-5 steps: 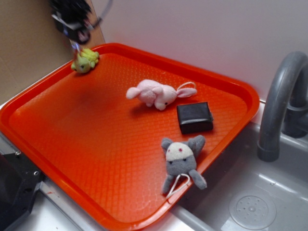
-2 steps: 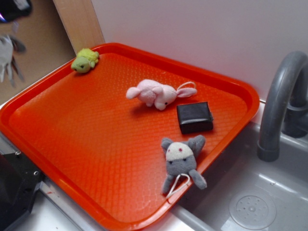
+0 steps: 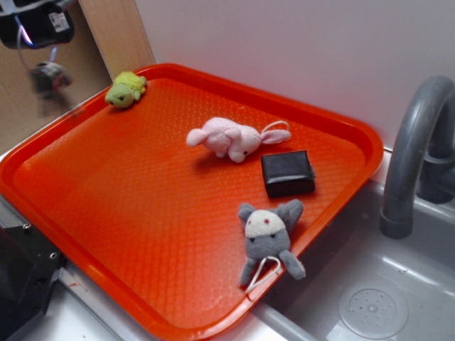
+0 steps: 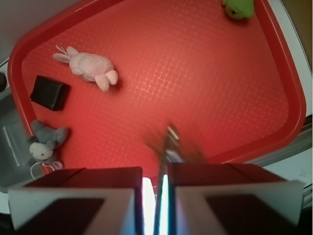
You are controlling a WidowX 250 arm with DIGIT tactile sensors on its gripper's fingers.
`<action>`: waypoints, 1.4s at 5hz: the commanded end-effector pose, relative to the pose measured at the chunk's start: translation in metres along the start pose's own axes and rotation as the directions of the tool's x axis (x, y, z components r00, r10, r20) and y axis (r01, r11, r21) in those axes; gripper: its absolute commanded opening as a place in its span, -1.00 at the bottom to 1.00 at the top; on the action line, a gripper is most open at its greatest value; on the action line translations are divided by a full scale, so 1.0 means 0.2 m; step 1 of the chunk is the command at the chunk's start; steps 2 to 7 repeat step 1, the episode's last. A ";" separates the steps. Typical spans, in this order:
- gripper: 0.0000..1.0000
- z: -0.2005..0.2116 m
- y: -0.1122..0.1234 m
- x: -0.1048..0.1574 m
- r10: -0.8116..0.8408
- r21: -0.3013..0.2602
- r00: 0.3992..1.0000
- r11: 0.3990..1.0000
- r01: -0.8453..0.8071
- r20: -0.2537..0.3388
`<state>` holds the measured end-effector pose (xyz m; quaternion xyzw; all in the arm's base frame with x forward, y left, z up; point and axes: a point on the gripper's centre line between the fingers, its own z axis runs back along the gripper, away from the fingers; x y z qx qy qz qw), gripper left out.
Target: Grab the silver keys.
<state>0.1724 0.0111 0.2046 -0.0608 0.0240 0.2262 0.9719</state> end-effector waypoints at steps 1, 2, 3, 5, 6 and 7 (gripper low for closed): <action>-1.00 0.05 0.00 0.04 -0.016 0.001 0.999 1.000 0.016 0.030; -1.00 0.05 0.00 0.04 -0.016 0.001 0.999 1.000 0.016 0.030; -1.00 0.05 0.00 0.04 -0.016 0.001 0.999 1.000 0.016 0.030; -1.00 0.05 0.00 0.04 -0.016 0.001 0.999 1.000 0.016 0.030; -1.00 0.05 0.00 0.04 -0.016 0.001 0.999 1.000 0.016 0.030; -1.00 0.05 0.00 0.04 -0.016 0.001 0.999 1.000 0.016 0.030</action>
